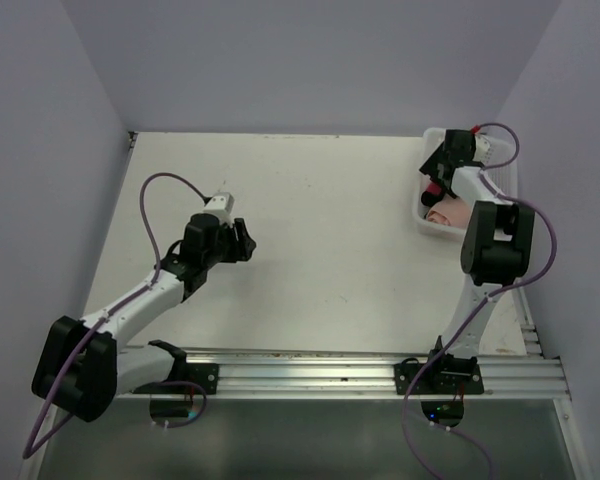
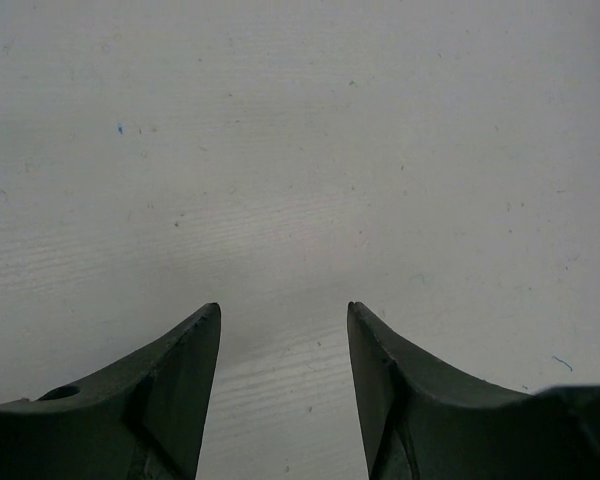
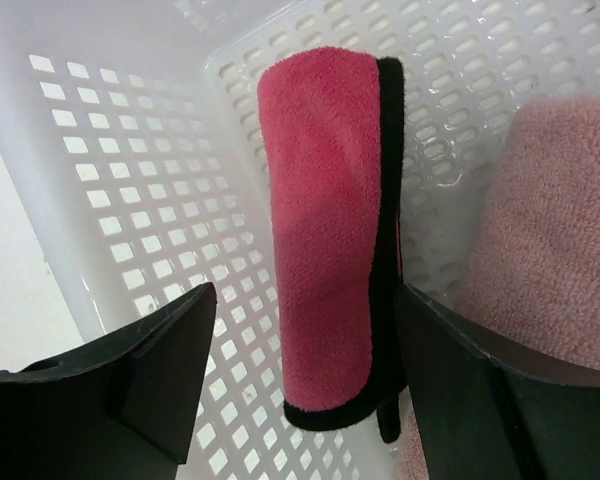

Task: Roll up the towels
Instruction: Place the rolled towel into the container

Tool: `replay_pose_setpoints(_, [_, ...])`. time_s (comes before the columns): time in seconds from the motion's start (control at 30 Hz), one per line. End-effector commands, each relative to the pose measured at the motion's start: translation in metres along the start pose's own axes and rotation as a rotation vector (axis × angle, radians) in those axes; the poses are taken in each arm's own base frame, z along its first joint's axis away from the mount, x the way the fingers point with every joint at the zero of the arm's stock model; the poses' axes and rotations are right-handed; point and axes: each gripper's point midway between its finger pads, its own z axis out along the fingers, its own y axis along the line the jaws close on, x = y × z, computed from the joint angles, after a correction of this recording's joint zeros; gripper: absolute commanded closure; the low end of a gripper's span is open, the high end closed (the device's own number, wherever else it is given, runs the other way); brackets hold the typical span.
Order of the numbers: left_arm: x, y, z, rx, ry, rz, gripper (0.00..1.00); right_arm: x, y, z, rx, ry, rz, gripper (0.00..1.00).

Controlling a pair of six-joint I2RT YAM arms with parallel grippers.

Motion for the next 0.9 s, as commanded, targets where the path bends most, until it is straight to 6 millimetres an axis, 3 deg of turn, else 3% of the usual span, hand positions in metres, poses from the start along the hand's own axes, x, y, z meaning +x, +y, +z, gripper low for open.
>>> replay_pose_setpoints(0.0, [-0.042, -0.011, -0.011, 0.023, -0.112, 0.016, 0.42, -0.037, 0.021, -0.039, -0.094, -0.068, 0.010, 0.24])
replay_pose_setpoints(0.1, [-0.051, -0.015, -0.017, 0.031, -0.132, 0.017, 0.38, -0.048, 0.028, -0.060, -0.167, -0.120, 0.001, 0.22])
replay_pose_setpoints(0.13, [-0.053, -0.015, -0.019, 0.032, -0.138, 0.018, 0.37, -0.042, 0.025, -0.062, -0.172, -0.114, -0.006, 0.22])
replay_pose_setpoints(0.17, [-0.062, -0.013, -0.023, 0.010, -0.170, 0.017, 0.37, -0.052, 0.028, -0.077, -0.201, -0.146, -0.013, 0.22])
replay_pose_setpoints(0.23, [-0.062, -0.011, -0.028, -0.002, -0.159, 0.022, 0.35, -0.052, 0.031, -0.089, -0.247, -0.164, -0.026, 0.21])
replay_pose_setpoints(0.27, [-0.068, -0.012, -0.032, -0.002, -0.179, 0.024, 0.35, -0.063, 0.034, -0.109, -0.282, -0.202, -0.039, 0.20])
replay_pose_setpoints(0.33, [-0.072, -0.012, -0.036, -0.008, -0.191, 0.031, 0.33, -0.057, 0.033, -0.123, -0.329, -0.210, -0.048, 0.19])
replay_pose_setpoints(0.37, [-0.079, -0.013, -0.040, -0.015, -0.208, 0.031, 0.32, -0.065, 0.035, -0.143, -0.369, -0.246, -0.052, 0.18])
replay_pose_setpoints(0.43, [-0.082, -0.012, -0.043, -0.029, -0.204, 0.035, 0.31, -0.055, 0.033, -0.156, -0.414, -0.255, -0.053, 0.17])
replay_pose_setpoints(0.47, [-0.089, -0.013, -0.047, -0.033, -0.220, 0.036, 0.30, -0.051, 0.034, -0.165, -0.448, -0.251, -0.061, 0.12])
replay_pose_setpoints(0.5, [-0.091, -0.012, -0.049, -0.040, -0.220, 0.039, 0.29, -0.049, 0.029, -0.182, -0.465, -0.276, -0.058, 0.11])
replay_pose_setpoints(0.63, [-0.108, -0.009, -0.055, -0.077, -0.256, 0.056, 0.24, -0.029, 0.039, -0.232, -0.602, -0.281, -0.123, 0.06])
replay_pose_setpoints(0.67, [-0.117, -0.006, -0.057, -0.102, -0.273, 0.054, 0.23, -0.016, 0.036, -0.238, -0.600, -0.250, -0.172, 0.01])
replay_pose_setpoints(0.7, [-0.119, -0.003, -0.059, -0.123, -0.269, 0.055, 0.23, 0.000, 0.047, -0.261, -0.646, -0.249, -0.222, 0.01])
replay_pose_setpoints(0.77, [-0.128, 0.002, -0.063, -0.155, -0.287, 0.048, 0.22, 0.023, 0.040, -0.270, -0.601, -0.235, -0.307, 0.01])
replay_pose_setpoints(0.8, [-0.129, 0.004, -0.064, -0.163, -0.290, 0.046, 0.22, 0.045, 0.043, -0.278, -0.623, -0.205, -0.339, 0.01])
replay_pose_setpoints(0.87, [-0.135, 0.010, -0.071, -0.196, -0.314, 0.038, 0.22, 0.061, 0.035, -0.291, -0.639, -0.181, -0.345, 0.01])
